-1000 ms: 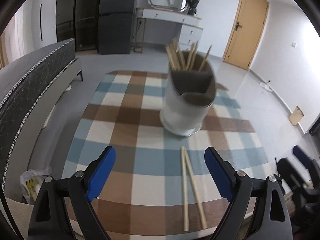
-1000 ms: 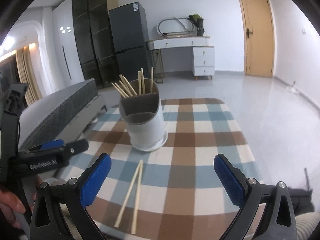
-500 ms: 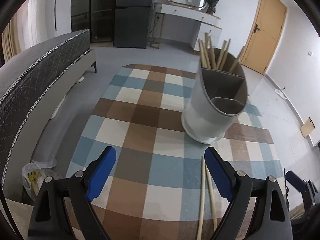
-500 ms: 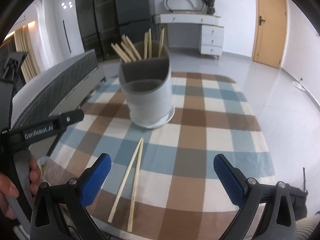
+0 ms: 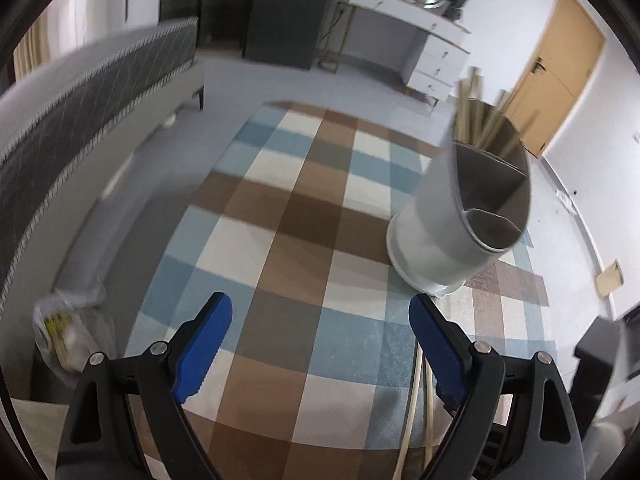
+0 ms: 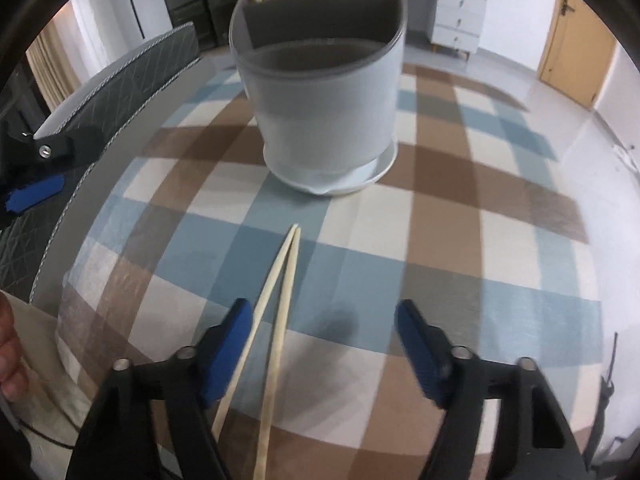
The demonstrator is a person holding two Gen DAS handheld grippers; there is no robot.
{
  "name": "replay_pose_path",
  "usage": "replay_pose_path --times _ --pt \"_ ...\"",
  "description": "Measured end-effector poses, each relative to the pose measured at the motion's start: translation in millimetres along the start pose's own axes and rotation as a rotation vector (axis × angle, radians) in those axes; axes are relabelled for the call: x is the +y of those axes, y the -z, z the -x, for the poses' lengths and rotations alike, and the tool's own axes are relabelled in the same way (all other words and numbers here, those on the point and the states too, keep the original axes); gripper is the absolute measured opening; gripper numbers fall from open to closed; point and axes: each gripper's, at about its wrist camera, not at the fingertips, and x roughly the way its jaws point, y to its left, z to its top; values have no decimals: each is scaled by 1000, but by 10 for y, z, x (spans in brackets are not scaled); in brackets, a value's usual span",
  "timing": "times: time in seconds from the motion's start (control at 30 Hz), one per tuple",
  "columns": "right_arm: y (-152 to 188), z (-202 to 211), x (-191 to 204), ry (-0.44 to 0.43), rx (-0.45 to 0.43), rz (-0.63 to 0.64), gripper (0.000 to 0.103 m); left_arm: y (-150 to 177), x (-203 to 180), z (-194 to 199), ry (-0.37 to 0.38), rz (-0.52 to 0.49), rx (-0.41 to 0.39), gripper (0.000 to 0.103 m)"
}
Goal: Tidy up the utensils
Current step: 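Close the right gripper on one of the last two chopsticks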
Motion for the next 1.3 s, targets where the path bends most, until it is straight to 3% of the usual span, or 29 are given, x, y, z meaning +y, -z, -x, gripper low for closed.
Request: replay_pose_path --times 0.13,0.23,0.37,0.47,0.6,0.83,0.97,1.3 --pt "-21 -101 15 -4 19 4 53 -28 127 -59 -5 89 41 87" --pt "-41 -165 76 4 33 35 47 -78 169 4 -108 96 -3 87" --pt "-58 -218 146 48 41 70 38 -112 255 33 -55 150 -5 87" --pt "-104 -234 172 53 41 83 31 -119 234 29 -50 136 -5 87" --pt "-180 -262 244 62 44 100 29 -140 223 48 -29 136 -11 87" --pt "-334 -342 366 30 53 151 6 -172 195 98 -11 116 -24 87" --pt "-347 -333 372 31 58 144 4 -181 207 74 59 133 9 87" --pt "-223 -29 -166 -69 -23 -59 4 -126 69 112 -16 50 -23 87"
